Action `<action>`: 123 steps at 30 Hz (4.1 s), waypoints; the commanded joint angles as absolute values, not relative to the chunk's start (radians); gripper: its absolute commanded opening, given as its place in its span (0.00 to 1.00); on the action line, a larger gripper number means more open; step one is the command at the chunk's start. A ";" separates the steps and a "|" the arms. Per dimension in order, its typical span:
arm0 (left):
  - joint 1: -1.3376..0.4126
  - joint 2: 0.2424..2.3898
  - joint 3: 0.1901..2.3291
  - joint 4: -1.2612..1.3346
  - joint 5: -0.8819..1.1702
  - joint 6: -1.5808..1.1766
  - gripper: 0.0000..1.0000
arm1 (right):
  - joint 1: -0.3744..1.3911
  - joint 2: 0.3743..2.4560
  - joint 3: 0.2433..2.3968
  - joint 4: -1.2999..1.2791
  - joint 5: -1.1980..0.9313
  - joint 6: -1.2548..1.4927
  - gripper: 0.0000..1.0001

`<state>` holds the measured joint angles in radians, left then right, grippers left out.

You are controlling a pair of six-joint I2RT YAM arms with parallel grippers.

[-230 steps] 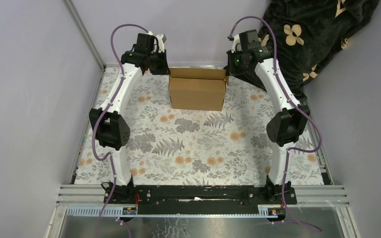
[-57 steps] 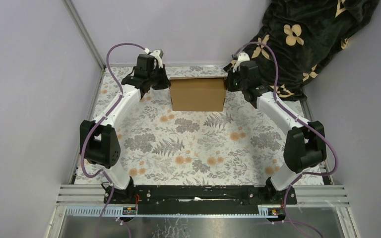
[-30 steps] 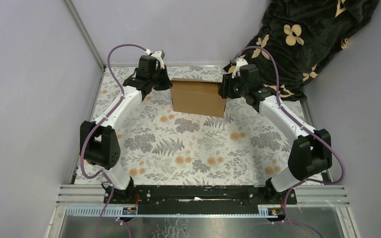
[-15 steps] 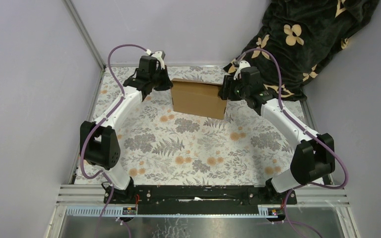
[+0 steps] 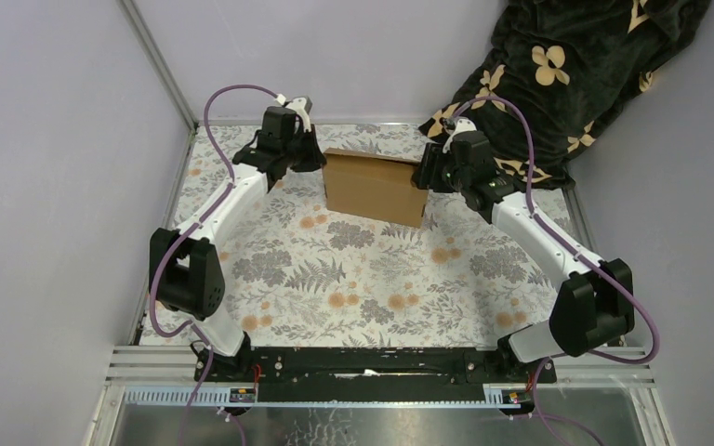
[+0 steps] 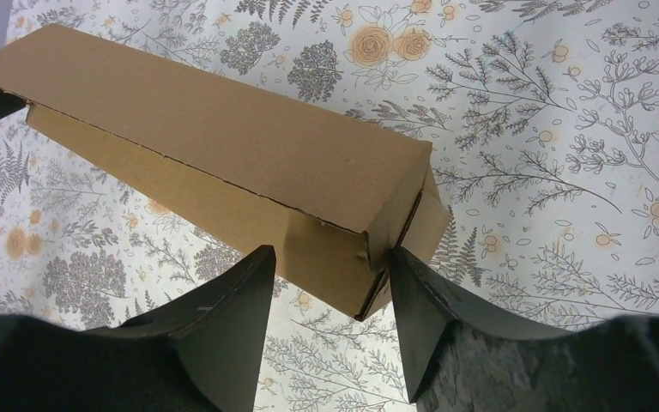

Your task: Fold the paper box

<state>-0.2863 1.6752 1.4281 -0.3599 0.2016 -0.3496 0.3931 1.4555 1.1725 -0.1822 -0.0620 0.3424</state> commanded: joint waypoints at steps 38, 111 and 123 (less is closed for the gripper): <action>-0.334 1.669 1.341 -0.432 0.207 -0.396 0.01 | 0.376 1.478 1.450 -0.351 0.148 0.393 0.39; -0.475 1.592 1.196 -0.349 -0.121 -0.501 0.03 | 0.382 1.228 1.059 -0.465 -0.035 0.402 0.10; -0.480 1.583 1.242 -0.362 -0.119 -0.489 0.26 | 0.382 1.176 1.165 -0.508 0.090 0.394 0.21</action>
<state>-0.4706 1.5547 1.2396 -0.2344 -0.1127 -0.4992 0.3740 1.2003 1.0992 -0.4988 0.0433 0.3973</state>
